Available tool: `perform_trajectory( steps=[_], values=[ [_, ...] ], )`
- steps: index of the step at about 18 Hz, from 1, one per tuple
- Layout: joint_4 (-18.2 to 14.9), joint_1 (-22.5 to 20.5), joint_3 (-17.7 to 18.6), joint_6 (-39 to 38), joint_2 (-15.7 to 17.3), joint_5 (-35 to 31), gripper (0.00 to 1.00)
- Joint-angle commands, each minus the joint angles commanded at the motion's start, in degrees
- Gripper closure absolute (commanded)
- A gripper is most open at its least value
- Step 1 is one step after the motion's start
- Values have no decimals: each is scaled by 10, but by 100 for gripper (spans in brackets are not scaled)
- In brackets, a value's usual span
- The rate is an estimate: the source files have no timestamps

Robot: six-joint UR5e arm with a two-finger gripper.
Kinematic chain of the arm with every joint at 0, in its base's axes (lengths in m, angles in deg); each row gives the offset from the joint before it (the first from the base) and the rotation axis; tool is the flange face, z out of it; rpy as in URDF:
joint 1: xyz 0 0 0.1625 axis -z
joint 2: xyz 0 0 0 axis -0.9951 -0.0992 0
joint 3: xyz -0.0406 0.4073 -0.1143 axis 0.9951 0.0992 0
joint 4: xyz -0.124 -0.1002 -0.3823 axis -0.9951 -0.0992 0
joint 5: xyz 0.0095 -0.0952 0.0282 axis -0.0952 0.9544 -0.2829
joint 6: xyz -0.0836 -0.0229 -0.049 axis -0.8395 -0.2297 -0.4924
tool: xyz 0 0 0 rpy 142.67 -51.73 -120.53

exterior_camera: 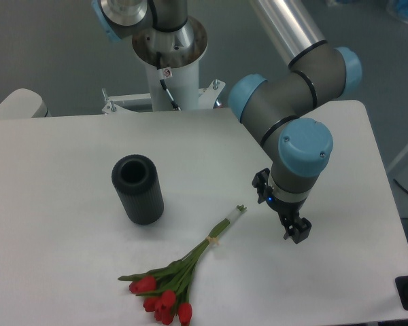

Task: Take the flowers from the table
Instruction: 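Move the gripper down over the tulip stems near the band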

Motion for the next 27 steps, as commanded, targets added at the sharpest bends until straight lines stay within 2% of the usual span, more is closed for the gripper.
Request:
perform_trajectory(
  steps=[8,12,17,24,27],
  values=[
    [7,9,1,-22,-10,-1,0],
    [28,32,-2,-60,-22,-1,0],
    [30,68,-2,-103,-35,-2,0],
    [31,114,-7,-225,-59,-2,0],
    [52,127,-6,-278,-72,-2,0]
  ],
)
